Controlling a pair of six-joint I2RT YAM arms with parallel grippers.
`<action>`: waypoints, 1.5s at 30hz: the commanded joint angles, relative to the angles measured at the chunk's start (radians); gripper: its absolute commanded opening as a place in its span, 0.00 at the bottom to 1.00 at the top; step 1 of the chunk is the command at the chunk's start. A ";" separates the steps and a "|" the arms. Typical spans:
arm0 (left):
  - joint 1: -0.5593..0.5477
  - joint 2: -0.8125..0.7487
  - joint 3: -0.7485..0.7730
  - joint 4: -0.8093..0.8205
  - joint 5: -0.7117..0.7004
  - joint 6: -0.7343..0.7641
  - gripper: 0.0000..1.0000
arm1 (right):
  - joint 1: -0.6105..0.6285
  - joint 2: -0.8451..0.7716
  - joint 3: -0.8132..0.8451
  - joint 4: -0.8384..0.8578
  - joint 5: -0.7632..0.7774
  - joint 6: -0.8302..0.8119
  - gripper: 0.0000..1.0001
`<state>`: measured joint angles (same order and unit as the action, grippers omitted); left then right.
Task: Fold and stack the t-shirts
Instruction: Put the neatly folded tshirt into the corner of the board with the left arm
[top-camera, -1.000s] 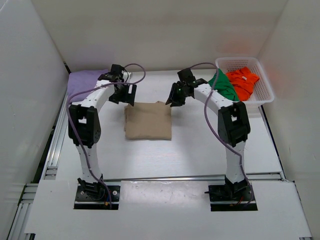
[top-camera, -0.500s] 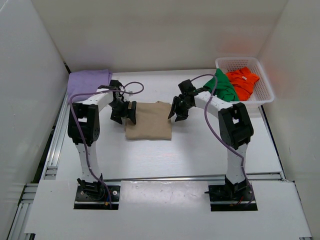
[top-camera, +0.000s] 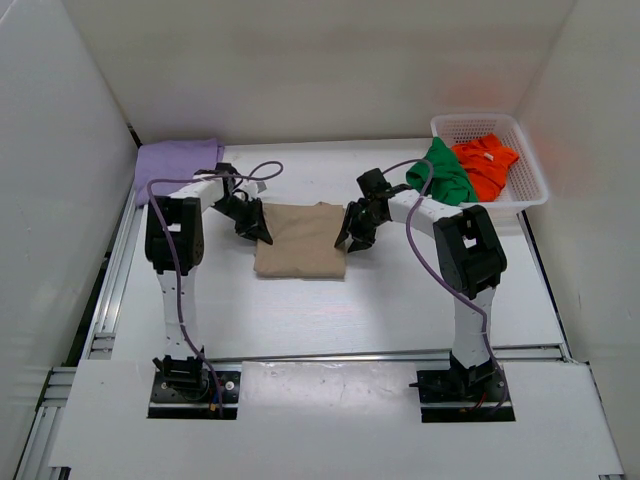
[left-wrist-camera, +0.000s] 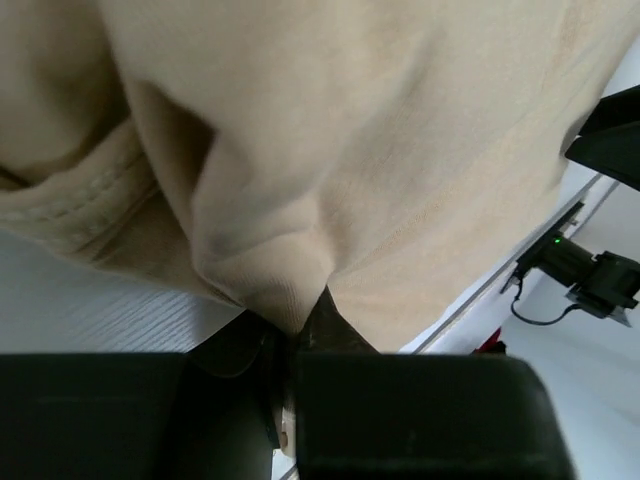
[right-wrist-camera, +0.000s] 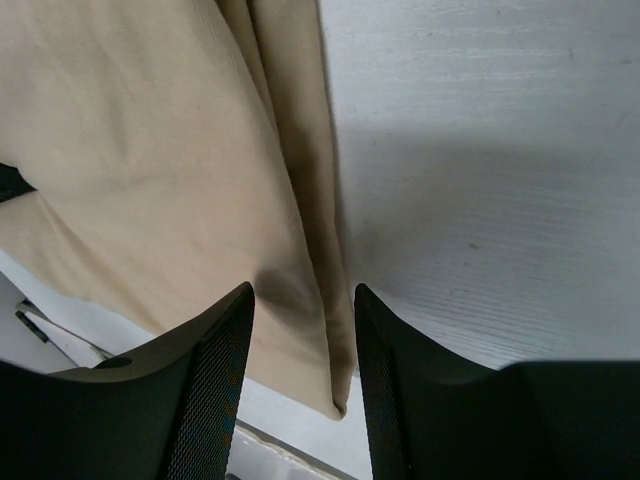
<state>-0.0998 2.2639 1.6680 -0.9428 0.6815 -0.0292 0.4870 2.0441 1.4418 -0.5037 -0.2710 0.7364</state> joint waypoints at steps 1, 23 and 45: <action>0.026 0.010 0.030 0.012 -0.017 0.029 0.10 | 0.002 -0.021 -0.012 0.027 -0.020 0.017 0.49; -0.057 0.069 0.551 0.159 -1.315 0.029 0.10 | -0.123 -0.249 -0.080 -0.064 0.114 -0.072 0.49; 0.090 -0.032 0.636 0.295 -1.337 0.029 0.10 | -0.142 -0.300 -0.158 -0.073 0.153 -0.100 0.49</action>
<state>-0.0269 2.3692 2.3116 -0.6945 -0.6464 0.0010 0.3523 1.7897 1.2907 -0.5735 -0.1322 0.6510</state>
